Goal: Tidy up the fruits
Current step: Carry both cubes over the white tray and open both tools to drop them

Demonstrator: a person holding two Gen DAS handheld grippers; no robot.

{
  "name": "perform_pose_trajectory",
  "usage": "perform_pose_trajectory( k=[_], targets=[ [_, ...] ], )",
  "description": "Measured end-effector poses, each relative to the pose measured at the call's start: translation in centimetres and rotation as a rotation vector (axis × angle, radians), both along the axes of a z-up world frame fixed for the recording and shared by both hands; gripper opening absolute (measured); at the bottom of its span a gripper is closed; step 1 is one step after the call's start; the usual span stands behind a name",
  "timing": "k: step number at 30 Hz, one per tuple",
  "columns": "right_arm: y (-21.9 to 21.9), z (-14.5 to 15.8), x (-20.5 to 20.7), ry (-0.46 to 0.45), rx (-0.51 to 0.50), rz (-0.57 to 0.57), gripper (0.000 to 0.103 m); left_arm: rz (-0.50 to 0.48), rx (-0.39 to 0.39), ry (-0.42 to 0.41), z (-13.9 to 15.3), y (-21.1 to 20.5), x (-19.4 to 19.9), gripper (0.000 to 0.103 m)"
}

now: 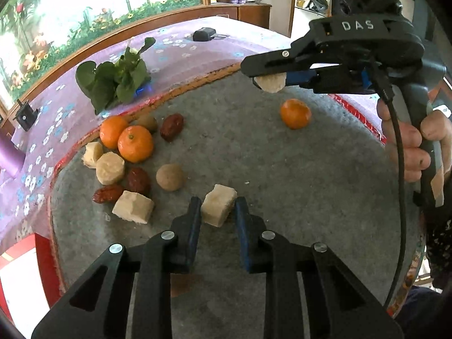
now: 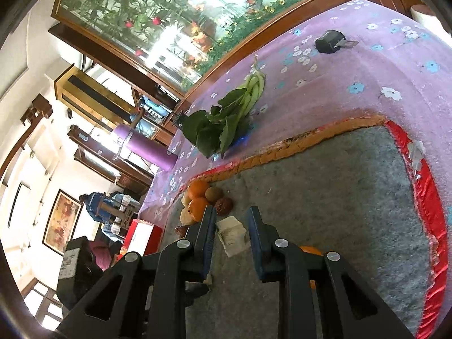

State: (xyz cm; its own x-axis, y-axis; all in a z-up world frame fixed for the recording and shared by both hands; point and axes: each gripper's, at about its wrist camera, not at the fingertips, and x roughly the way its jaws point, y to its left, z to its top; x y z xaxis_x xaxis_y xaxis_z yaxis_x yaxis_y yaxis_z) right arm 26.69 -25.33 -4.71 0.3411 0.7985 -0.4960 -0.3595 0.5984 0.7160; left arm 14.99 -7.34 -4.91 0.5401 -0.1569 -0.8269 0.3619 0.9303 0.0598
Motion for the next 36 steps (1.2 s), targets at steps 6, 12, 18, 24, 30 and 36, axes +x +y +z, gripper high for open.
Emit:
perform_pose_trajectory(
  k=[6, 12, 18, 24, 30, 36],
  targets=[
    [-0.3, -0.4, 0.3, 0.02, 0.016, 0.0, 0.024, 0.034, -0.015, -0.048, 0.7, 0.3, -1.1, 0.013],
    [-0.2, -0.2, 0.1, -0.006, 0.004, -0.018, 0.024, 0.144, -0.074, -0.166, 4.6, 3.6, -4.2, 0.013],
    [0.7, 0.0, -0.2, -0.04, -0.036, -0.032, 0.024, 0.334, -0.039, -0.299, 9.0, 10.1, -10.1, 0.013],
    [7.1, 1.8, -3.5, -0.028, 0.018, 0.112, 0.023, 0.508, -0.007, -0.299, 9.5, 16.8, -15.2, 0.013],
    [18.6, 4.3, -9.4, -0.064, 0.06, 0.368, 0.023, 0.655, -0.034, -0.263, 7.0, 21.4, -17.4, 0.014],
    [26.6, 3.8, -14.9, -0.086, 0.007, 0.531, 0.023, 0.754, -0.013, -0.218, 4.1, 24.0, -18.2, 0.014]
  ],
)
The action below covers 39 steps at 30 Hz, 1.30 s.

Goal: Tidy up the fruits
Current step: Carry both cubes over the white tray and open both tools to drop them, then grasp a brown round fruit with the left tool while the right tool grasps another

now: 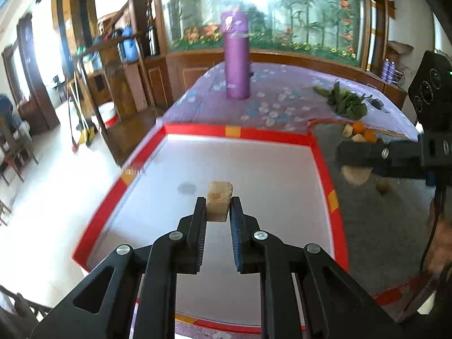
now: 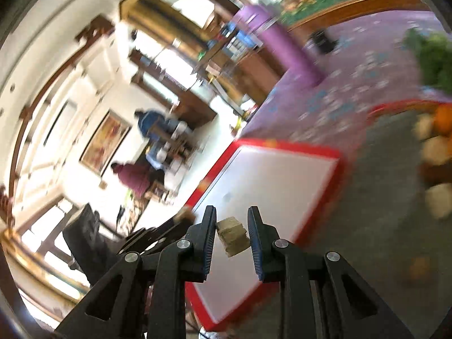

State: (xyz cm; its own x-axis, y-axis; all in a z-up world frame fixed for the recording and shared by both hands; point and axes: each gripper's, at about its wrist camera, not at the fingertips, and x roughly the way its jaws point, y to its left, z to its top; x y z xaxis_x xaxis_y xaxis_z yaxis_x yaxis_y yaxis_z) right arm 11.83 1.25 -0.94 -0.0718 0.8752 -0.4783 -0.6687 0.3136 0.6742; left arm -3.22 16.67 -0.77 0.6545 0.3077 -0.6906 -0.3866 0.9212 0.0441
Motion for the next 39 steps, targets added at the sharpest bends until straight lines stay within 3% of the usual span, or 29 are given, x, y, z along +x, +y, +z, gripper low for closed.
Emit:
perform_pose_trajectory(
  k=[10, 16, 21, 25, 29, 33, 39],
  targets=[
    [4.4, -3.4, -3.6, -0.02, -0.128, 0.059, 0.026, 0.048, -0.007, 0.036, -2.0, 1.6, -1.6, 0.014],
    [1.2, -1.7, -1.6, -0.004, -0.051, -0.008, 0.035, 0.054, 0.043, 0.009, -0.8, 0.8, -2.3, 0.038],
    [-6.0, -0.4, 1.4, -0.026, -0.004, -0.165, 0.038, -0.053, 0.03, -0.046, 0.9, -2.2, -1.5, 0.05],
    [-13.3, -0.6, 4.5, -0.02, 0.003, -0.341, 0.042, -0.209, 0.003, -0.047, 1.2, -6.6, 0.6, 0.05],
    [-17.8, -1.5, 7.6, -0.037, -0.146, -0.51, 0.044, -0.318, -0.019, -0.027, 1.1, -10.1, 2.7, 0.05],
    [-18.2, -2.5, 9.6, -0.063, -0.278, -0.544, 0.044, -0.385, -0.031, 0.005, 0.6, -12.7, 4.8, 0.05],
    [-15.9, -3.6, 10.3, -0.08, -0.33, -0.484, 0.044, -0.432, -0.052, 0.052, 0.2, -14.5, 7.1, 0.05]
  ],
)
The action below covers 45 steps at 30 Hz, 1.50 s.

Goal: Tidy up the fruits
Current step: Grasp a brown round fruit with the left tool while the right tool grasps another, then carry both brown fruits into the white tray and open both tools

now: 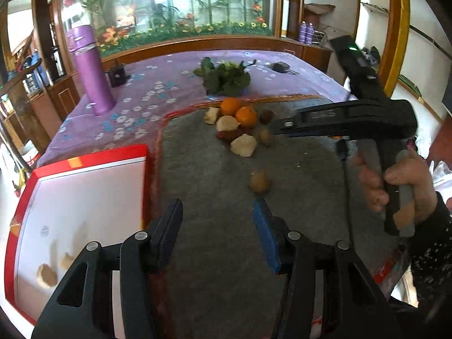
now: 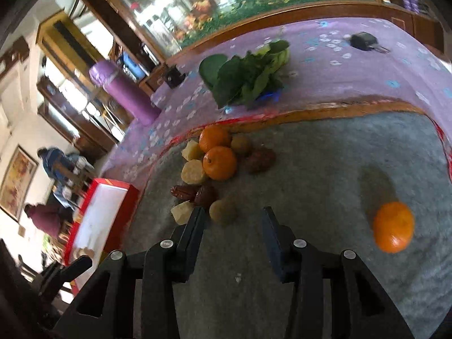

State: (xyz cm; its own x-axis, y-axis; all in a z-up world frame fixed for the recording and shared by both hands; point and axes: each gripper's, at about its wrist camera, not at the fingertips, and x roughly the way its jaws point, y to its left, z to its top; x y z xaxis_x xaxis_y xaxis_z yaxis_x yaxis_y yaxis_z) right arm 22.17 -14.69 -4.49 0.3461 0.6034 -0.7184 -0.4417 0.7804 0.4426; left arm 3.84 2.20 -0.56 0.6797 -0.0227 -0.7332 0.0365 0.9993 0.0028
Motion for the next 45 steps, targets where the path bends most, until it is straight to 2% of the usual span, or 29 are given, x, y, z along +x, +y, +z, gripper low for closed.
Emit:
perform_pose_trajectory(
  k=[3, 7, 8, 10, 12, 14, 18, 22, 23, 26, 28, 29, 36, 41, 45],
  targets=[
    [1.4, -0.5, 0.2, 0.018, -0.008, 0.019, 0.044, -0.038, -0.015, 0.003, 0.2, -0.8, 0.3, 0.05],
    [2.0, -1.1, 0.2, -0.017, -0.07, 0.021, 0.039, -0.075, 0.007, 0.022, -0.4, -1.9, 1.5, 0.05],
    [2.1, -1.1, 0.2, -0.028, -0.079, 0.025, 0.036, -0.081, 0.01, 0.033, -0.8, -2.1, 1.9, 0.05],
    [2.4, -1.3, 0.1, -0.069, -0.117, 0.027, 0.023, -0.093, 0.004, 0.058, -1.4, -2.4, 2.7, 0.05],
    [2.4, -1.4, 0.0, -0.104, -0.131, 0.042, 0.023, -0.103, -0.007, 0.08, -2.0, -2.7, 3.4, 0.05],
    [2.0, -1.4, 0.5, -0.084, -0.101, 0.037, 0.022, -0.101, -0.015, 0.093, -2.3, -2.9, 4.0, 0.05],
    [-0.3, -0.8, 1.3, -0.033, 0.034, -0.003, 0.022, -0.108, -0.032, 0.103, -2.5, -3.4, 4.9, 0.05],
    [-1.4, 0.3, 1.1, -0.061, 0.108, -0.026, 0.022, -0.092, -0.014, 0.128, -3.2, -3.8, 6.0, 0.05],
    [-1.5, 0.4, 1.1, -0.056, 0.119, -0.028, 0.022, -0.089, -0.015, 0.136, -3.5, -3.9, 6.1, 0.047],
    [-1.5, 0.3, 1.3, -0.037, 0.124, -0.032, 0.022, -0.09, -0.005, 0.148, -4.1, -4.2, 6.3, 0.03],
    [-1.4, 0.2, 1.3, -0.032, 0.127, -0.03, 0.022, -0.095, -0.005, 0.145, -4.2, -4.4, 6.3, 0.027],
    [-1.3, 0.3, 1.3, -0.034, 0.127, -0.028, 0.022, -0.098, -0.006, 0.143, -4.3, -4.5, 6.3, 0.021],
    [-1.3, 0.3, 1.1, -0.049, 0.134, -0.021, 0.022, -0.081, -0.04, 0.117, -4.3, -4.2, 6.3, 0.021],
    [-1.1, 0.3, 1.0, -0.05, 0.175, 0.009, 0.022, -0.012, -0.048, 0.074, -3.0, -2.5, 5.0, 0.021],
    [-0.9, 0.8, 0.5, -0.092, 0.185, 0.017, 0.022, 0.081, 0.006, -0.001, -1.2, -0.1, 2.6, 0.021]
  ],
)
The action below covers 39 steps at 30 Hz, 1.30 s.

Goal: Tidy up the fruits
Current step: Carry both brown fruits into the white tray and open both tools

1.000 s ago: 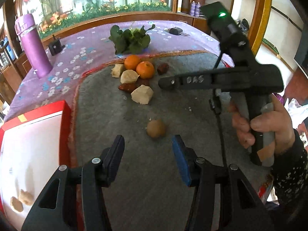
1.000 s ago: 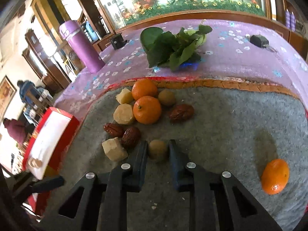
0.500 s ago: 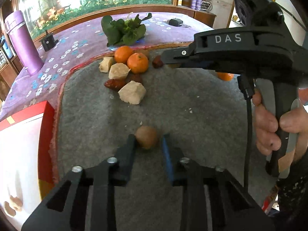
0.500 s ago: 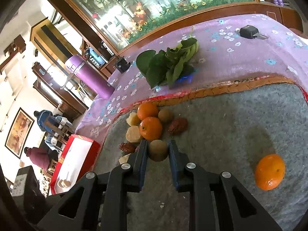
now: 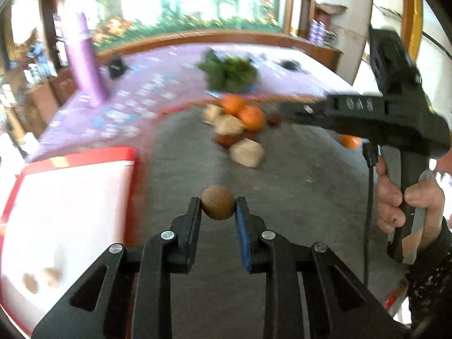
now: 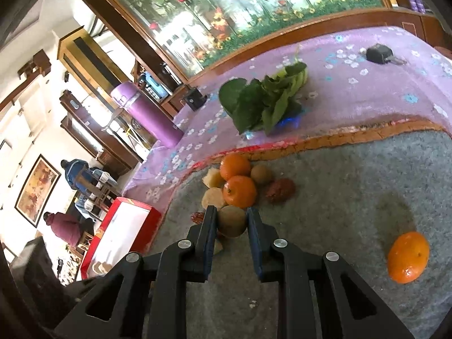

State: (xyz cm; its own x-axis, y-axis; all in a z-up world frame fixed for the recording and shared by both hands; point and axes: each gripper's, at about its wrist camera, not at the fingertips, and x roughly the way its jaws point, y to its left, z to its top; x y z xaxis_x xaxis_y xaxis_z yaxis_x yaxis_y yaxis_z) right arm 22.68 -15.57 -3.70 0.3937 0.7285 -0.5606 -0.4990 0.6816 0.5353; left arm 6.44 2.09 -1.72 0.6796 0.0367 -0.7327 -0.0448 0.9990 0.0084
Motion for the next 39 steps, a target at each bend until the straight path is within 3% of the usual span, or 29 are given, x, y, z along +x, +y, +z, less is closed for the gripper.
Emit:
perform_pose_trajectory(
  k=[7, 13, 20, 25, 32, 34, 36, 39],
  targets=[
    [3.2, 0.0, -1.8, 0.019, 0.014, 0.091, 0.022, 0.232, 0.071, -0.068, 1.9, 7.4, -5.0, 0.022],
    [11.4, 1.4, -7.3, 0.008, 0.038, 0.305, 0.022, 0.389, 0.104, -0.056, 0.8, 12.5, -7.6, 0.022],
    [18.4, 1.5, -12.7, -0.033, 0.005, 0.459, 0.022, 0.459, 0.102, -0.042, -0.7, 15.3, -8.9, 0.022],
    [20.0, 0.0, -14.1, -0.034, -0.023, 0.491, 0.022, 0.471, 0.102, -0.04, -1.2, 16.0, -9.1, 0.022],
    [20.9, -1.0, -14.3, -0.045, -0.075, 0.507, 0.025, 0.522, 0.157, -0.033, -1.5, 16.3, -9.6, 0.022],
    [20.8, -1.2, -14.4, -0.045, -0.076, 0.506, 0.025, 0.524, 0.152, -0.033, -1.4, 16.5, -9.6, 0.025],
    [20.5, -1.2, -14.2, -0.033, -0.06, 0.506, 0.025, 0.533, 0.15, -0.036, -1.3, 16.6, -9.7, 0.042],
    [19.6, -1.1, -13.5, -0.001, -0.023, 0.486, 0.032, 0.542, 0.159, -0.055, -0.8, 16.4, -10.0, 0.053]
  ],
)
